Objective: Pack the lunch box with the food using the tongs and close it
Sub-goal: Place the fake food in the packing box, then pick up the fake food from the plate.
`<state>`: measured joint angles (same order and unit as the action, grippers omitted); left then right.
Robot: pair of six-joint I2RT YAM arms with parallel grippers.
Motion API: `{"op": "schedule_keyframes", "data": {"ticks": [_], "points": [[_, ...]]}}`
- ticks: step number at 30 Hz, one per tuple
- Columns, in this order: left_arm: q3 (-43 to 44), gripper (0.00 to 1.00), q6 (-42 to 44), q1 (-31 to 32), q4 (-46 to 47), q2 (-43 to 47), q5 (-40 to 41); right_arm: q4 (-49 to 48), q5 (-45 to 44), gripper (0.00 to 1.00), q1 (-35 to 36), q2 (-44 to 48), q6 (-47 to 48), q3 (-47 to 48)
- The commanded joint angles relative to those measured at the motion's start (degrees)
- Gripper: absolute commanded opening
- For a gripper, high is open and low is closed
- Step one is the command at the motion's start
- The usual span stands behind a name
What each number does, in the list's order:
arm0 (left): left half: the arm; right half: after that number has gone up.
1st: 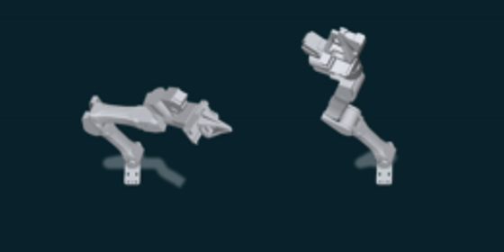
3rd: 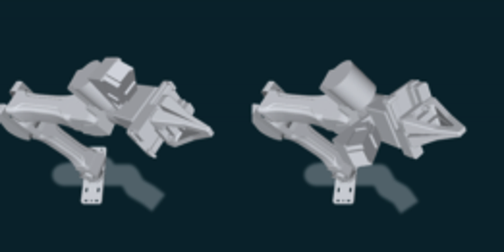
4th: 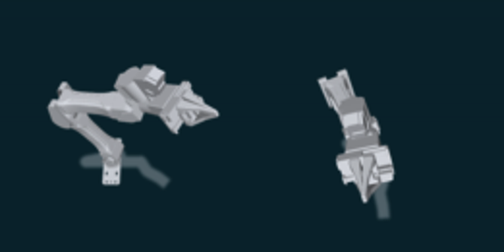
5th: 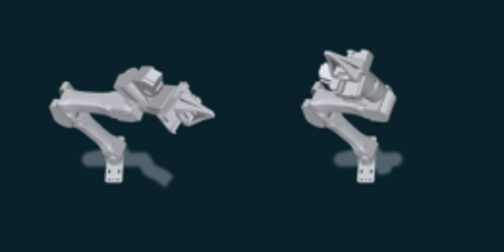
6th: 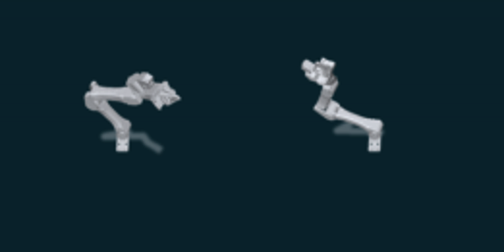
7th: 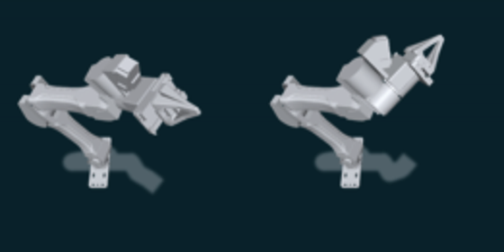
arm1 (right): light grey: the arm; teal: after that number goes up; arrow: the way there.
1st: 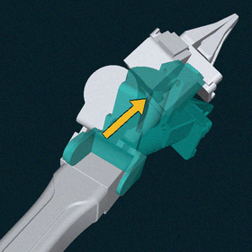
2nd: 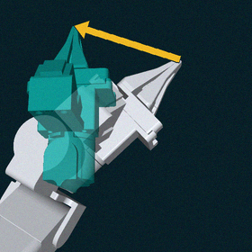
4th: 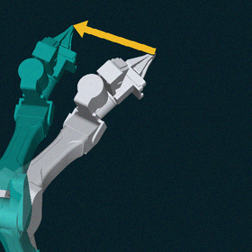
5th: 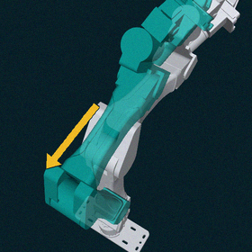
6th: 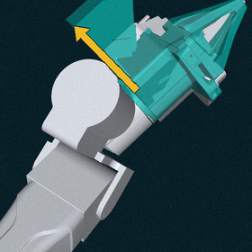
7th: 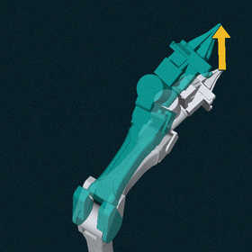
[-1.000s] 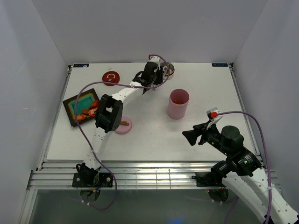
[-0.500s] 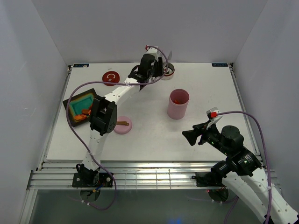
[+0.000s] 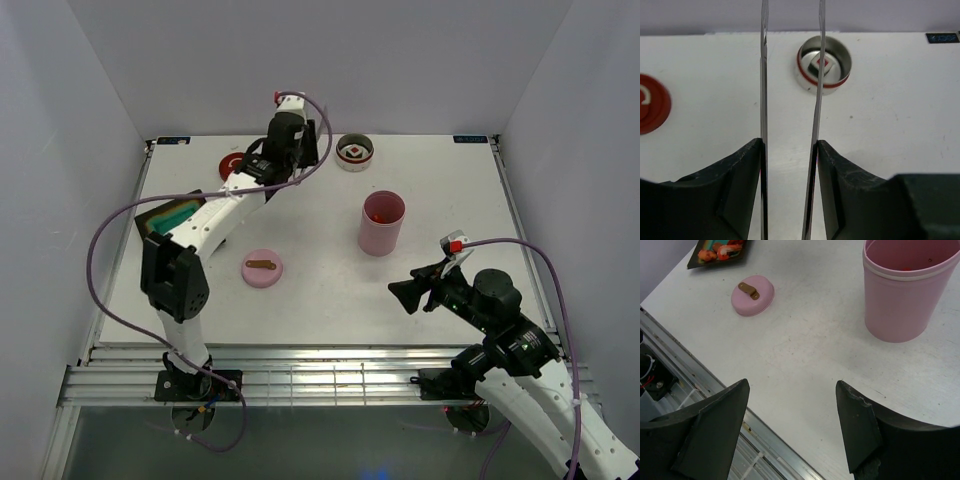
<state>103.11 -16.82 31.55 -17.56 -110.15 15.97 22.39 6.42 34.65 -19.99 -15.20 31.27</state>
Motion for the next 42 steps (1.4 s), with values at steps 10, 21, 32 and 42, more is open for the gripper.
{"op": "schedule_keyframes", "data": {"ticks": [10,21,32,42], "points": [[-35.2,0.57,-10.9,-22.2,-9.8,34.6,1.7,-5.3,7.8,0.77,0.4,3.2,1.3,-0.6],[-43.3,0.59,-10.2,-30.0,-20.2,41.8,0.8,-6.9,13.2,0.77,0.4,6.3,1.3,-1.5],[-50.1,0.58,-13.2,-35.9,-22.9,45.7,-2.0,-7.4,16.3,0.78,0.5,7.4,1.5,-1.6],[-53.1,0.57,-13.1,-42.4,-21.2,46.0,-8.7,-7.1,17.1,0.78,0.4,7.9,1.6,-1.4]]}}
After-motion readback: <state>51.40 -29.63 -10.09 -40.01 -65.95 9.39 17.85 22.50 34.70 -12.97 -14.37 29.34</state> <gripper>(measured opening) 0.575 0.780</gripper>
